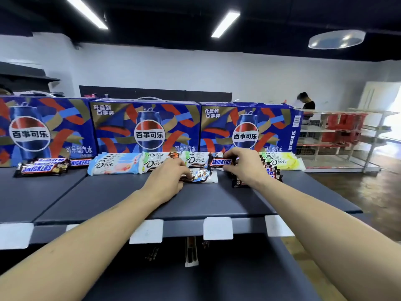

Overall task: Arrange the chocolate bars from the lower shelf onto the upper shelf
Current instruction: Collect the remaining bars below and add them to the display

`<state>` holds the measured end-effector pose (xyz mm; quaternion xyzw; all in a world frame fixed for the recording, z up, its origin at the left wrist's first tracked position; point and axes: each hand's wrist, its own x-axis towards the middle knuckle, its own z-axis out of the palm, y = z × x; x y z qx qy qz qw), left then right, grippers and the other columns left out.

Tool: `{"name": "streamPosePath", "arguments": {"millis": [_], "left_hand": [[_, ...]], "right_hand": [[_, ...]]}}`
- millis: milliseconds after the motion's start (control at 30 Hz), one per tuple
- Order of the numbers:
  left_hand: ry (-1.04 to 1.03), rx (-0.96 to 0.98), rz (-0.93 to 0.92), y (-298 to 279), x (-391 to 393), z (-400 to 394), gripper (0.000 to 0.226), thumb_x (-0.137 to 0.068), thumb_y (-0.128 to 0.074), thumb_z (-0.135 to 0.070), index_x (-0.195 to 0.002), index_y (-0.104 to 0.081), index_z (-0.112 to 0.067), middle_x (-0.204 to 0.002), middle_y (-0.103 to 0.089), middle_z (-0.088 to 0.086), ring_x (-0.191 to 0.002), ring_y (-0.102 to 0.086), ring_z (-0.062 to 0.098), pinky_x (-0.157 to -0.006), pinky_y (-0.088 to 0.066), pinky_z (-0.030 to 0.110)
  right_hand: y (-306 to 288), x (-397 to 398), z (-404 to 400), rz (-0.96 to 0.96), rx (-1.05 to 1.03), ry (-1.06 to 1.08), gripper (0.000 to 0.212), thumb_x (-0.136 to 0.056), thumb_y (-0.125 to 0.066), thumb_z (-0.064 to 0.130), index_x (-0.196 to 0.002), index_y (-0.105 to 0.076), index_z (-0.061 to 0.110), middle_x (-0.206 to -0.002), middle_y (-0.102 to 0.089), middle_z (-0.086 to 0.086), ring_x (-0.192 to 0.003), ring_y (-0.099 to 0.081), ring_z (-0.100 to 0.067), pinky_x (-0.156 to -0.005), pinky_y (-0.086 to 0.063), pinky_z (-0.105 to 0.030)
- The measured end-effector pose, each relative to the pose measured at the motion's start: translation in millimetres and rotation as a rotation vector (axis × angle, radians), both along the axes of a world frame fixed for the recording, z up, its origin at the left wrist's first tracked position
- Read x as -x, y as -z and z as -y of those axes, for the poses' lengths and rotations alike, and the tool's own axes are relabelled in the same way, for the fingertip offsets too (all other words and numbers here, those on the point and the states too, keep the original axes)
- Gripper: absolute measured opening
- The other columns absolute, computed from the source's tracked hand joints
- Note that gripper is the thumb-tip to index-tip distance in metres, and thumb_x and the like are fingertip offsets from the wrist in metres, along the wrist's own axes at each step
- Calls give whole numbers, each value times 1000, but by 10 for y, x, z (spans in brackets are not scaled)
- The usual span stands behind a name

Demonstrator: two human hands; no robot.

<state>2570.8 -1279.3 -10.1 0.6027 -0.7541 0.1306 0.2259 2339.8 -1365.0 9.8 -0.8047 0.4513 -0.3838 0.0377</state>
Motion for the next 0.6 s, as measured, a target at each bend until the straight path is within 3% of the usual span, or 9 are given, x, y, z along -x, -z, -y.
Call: {"name": "streamPosePath", "arguments": {"millis": [167, 467, 600], "left_hand": [[-51, -37, 8, -40, 232, 376, 26, -86, -68, -14, -101, -71, -35, -113, -58, -12, -110, -51, 16, -85, -47, 34], [-122, -66, -5, -58, 292, 760, 27, -86, -65, -11, -99, -72, -33, -112, -60, -12, -105, -56, 17, -79, -50, 34], [-113, -71, 21, -81, 277, 879, 30, -83, -62, -9, -98, -70, -33, -112, -59, -9, -105, -56, 18, -82, -51, 37]], "right_hand": [[-44, 75, 353, 24, -11, -69, 30, -75, -81, 16, -104, -73, 15, -100, -72, 3, -90, -62, -8, -83, -47, -19], [-130, 71, 713, 132, -45, -90, 29, -78, -79, 17, -106, -71, 18, -96, -68, 8, -85, -60, -3, -68, -38, -1], [-141, -64, 716, 144, -51, -100, 32, -78, -80, 16, -109, -71, 15, -98, -67, 7, -90, -59, -3, -72, -40, -1]]}}
